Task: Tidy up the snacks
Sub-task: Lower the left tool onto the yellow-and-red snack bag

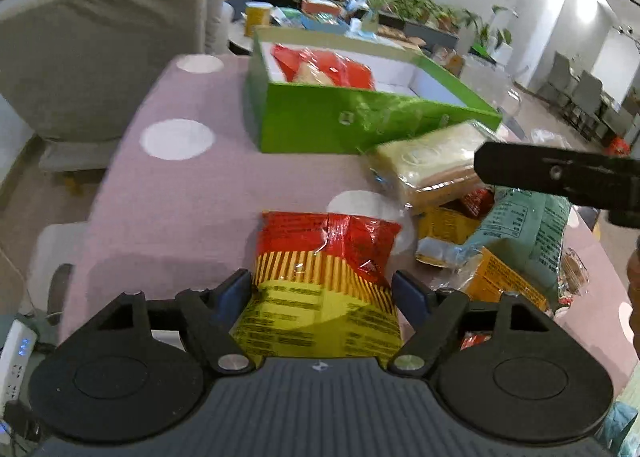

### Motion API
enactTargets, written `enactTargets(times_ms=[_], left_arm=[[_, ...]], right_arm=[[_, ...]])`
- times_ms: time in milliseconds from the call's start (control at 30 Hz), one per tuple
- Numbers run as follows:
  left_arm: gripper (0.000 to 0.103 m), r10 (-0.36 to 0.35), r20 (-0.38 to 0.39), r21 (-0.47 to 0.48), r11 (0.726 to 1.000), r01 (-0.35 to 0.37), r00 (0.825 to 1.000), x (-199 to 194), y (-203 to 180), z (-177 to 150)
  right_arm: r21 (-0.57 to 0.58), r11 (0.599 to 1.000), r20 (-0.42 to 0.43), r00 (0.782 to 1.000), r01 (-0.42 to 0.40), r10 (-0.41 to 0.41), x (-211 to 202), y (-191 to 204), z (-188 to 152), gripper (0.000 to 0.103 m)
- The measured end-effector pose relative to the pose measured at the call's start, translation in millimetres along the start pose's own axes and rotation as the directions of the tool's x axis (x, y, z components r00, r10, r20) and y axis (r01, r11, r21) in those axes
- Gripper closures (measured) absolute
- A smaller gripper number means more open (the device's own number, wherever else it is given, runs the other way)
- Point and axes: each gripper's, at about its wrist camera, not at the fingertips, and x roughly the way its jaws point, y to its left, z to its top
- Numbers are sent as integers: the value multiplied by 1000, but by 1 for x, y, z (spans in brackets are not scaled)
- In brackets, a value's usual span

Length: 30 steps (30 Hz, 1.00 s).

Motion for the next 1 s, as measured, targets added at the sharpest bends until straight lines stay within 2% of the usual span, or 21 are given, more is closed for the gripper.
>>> enactTargets(times_ms=[133, 267, 333, 467, 600, 733, 800, 933, 1000], left_arm=[[27, 21, 15, -35, 999, -20, 1000, -22, 16, -7], [27, 39, 12, -22, 999, -39, 999, -39, 24, -18], [27, 56, -3, -34, 998, -56, 998, -43, 27, -25], [25, 46, -13, -23, 999, -47, 999, -44, 30, -30], [26, 124, -8, -20, 992, -124, 992, -41, 39, -27], [29, 183, 6, -74, 981, -182, 983, -44, 55, -21], [29, 168, 15, -90, 982, -166, 986, -46, 58, -20], [29, 52, 18, -81, 995, -50, 998, -43, 52, -18], [29, 47, 17, -72, 996, -46, 999, -38, 48, -16]], right_arm=[[3, 1000, -11, 1000, -13, 13, 2, 2, -2, 36], [-13, 1000, -23, 1000, -19, 18, 3, 6, -4, 36], [-16, 1000, -27, 999, -23, 23, 4, 8, -3, 36], [-26, 999, -41, 998, -43, 42, 8, 13, -3, 36], [-67, 996, -63, 996, -65, 61, 16, 24, -3, 36], [-84, 994, -90, 994, -76, 68, 27, 30, -3, 36], [-69, 994, -112, 991, -85, 76, 32, 32, -4, 36], [0, 996, -182, 979, -92, 91, 40, 31, -9, 36], [47, 996, -213, 973, -80, 88, 40, 27, -12, 36]])
